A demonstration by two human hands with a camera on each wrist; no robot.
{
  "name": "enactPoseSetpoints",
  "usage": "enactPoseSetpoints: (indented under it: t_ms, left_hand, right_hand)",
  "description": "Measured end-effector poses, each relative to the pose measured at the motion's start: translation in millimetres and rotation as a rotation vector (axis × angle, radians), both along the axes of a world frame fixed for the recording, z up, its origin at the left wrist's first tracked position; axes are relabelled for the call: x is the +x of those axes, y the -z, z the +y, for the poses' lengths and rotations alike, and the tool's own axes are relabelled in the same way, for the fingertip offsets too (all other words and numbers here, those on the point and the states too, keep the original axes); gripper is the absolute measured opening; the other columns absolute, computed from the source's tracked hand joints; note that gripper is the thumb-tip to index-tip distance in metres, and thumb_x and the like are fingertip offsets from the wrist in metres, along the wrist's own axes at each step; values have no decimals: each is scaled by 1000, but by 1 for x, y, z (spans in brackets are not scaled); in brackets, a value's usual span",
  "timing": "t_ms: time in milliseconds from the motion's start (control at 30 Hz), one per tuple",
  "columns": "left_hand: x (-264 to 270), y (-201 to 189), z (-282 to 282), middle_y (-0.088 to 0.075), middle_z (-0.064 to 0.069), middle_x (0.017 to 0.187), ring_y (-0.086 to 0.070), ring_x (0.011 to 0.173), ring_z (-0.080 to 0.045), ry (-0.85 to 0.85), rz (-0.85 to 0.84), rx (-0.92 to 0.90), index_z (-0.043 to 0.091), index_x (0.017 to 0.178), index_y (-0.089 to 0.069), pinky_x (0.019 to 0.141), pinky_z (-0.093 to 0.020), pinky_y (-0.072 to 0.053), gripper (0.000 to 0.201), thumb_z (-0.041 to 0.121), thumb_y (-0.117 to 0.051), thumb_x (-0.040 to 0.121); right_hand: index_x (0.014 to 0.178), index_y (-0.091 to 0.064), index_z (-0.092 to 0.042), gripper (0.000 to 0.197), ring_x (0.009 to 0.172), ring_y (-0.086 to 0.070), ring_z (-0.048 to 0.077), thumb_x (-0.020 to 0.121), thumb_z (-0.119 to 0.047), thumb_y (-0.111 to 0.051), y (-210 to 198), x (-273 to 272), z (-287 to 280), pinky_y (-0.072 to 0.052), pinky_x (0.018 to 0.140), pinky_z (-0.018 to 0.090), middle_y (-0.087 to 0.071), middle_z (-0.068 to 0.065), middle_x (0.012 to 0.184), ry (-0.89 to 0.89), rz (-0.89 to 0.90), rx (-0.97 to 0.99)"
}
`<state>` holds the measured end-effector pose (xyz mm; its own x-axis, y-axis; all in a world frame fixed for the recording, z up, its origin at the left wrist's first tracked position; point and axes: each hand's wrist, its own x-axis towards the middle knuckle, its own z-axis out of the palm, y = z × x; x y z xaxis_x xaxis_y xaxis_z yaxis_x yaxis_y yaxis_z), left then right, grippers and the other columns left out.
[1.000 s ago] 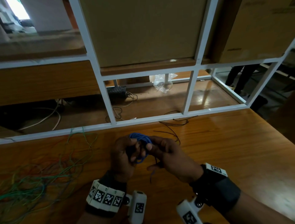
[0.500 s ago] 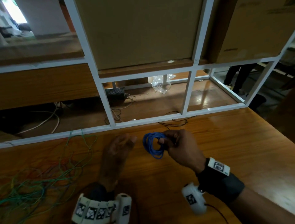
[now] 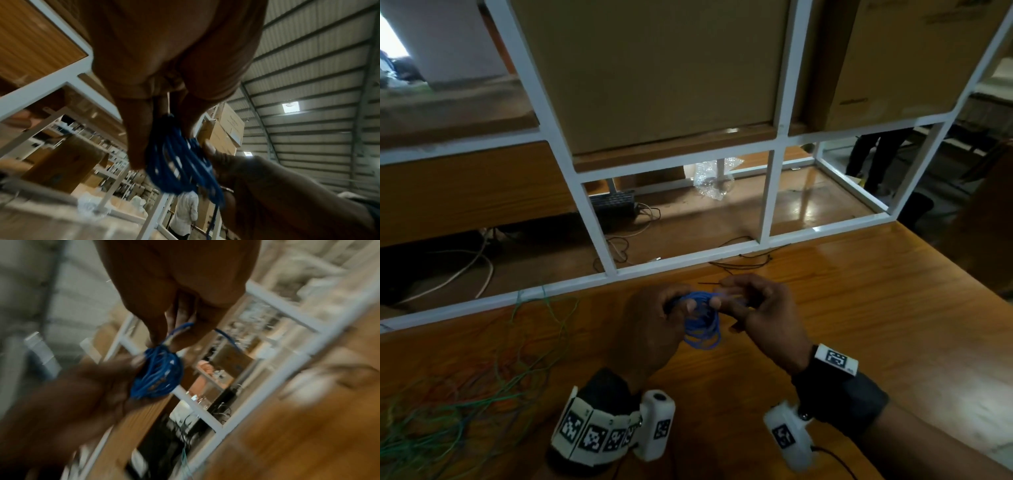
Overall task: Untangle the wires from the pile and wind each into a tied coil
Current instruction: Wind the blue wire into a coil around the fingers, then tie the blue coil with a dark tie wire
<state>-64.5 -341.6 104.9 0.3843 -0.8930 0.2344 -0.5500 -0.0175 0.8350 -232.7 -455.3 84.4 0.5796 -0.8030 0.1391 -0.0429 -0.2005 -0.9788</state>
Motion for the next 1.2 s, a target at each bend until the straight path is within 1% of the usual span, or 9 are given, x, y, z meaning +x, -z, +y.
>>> enactPoseSetpoints:
  t_ms: [133, 233, 300, 433, 567, 733, 933, 1067, 1200]
  left_hand:
    - [-7, 10, 0, -76, 4, 100, -72, 96, -17, -140, 276, -176, 36, 101, -72, 81, -39, -60, 23, 16, -62, 96]
    - [-18, 14, -6, -76, -4, 104, -71, 100, -27, -206, 464, -273, 29, 104, -76, 86, -52, -57, 22, 15, -61, 97]
    - [-30, 15, -10, -75, -6, 105, -70, 102, -28, -238, 579, -314, 34, 102, -76, 86, -50, -56, 25, 15, -61, 95]
    - [-49, 17, -15, -75, -9, 105, -70, 102, -30, -263, 774, -369, 17, 109, -72, 77, -38, -58, 21, 16, -60, 92]
    - [-53, 26, -13, -74, -9, 110, -69, 105, -29, -281, 735, -365, 15, 117, -69, 88, -51, -56, 27, 28, -64, 94]
    - [-58, 31, -11, -74, -5, 111, -69, 106, -26, -272, 618, -276, 25, 118, -70, 89, -54, -55, 35, 41, -68, 87]
    - [-34, -1, -5, -75, -5, 108, -72, 100, -21, 18, 777, 79, 15, 121, -64, 78, -32, -58, 39, 15, -73, 84]
    - [-7, -17, -9, -74, -14, 106, -71, 101, -28, 175, 648, 344, 6, 112, -69, 87, -41, -58, 40, 25, -77, 78]
    - [12, -12, -12, -69, -24, 114, -66, 110, -35, 215, 784, 381, -3, 113, -67, 97, -47, -53, 35, 17, -69, 84]
  right_hand:
    - [119, -76, -23, 28, 100, -74, 23, 98, -36, -62, 5, -8, 7, -62, 71, 57, -78, -5, 109, -108, -47, 30]
    - [135, -63, -36, 33, 111, -69, 10, 104, -37, -51, 5, -8, 19, -62, 85, 42, -70, -22, 125, -190, -40, -66]
    - [137, -60, -36, 33, 117, -66, 7, 106, -34, -48, 1, -3, 23, -61, 91, 39, -69, -18, 127, -168, -93, -58]
    - [134, -65, -20, 32, 115, -69, 21, 109, -25, -46, 1, 1, 22, -59, 88, 59, -73, 1, 122, -117, -168, 38]
    - [135, -64, -25, 31, 112, -70, 17, 107, -30, -51, 1, -6, 21, -61, 87, 53, -73, -4, 121, -170, -103, -46]
    - [123, -71, -21, 23, 101, -73, 14, 101, -27, -65, 10, -6, 16, -61, 84, 50, -77, -6, 109, -66, -66, -94]
    - [123, -72, -19, 24, 96, -74, 9, 100, -21, -66, 19, -11, 2, -64, 77, 40, -77, -7, 107, -47, 46, -183]
    - [123, -71, -24, 23, 92, -71, -1, 100, -23, -66, 19, -7, 2, -62, 72, 25, -75, -12, 107, -103, 182, -320]
    - [139, -61, -23, 41, 112, -68, 7, 101, -38, -63, 18, 1, -4, -62, 87, 39, -71, -6, 126, -235, 204, -196]
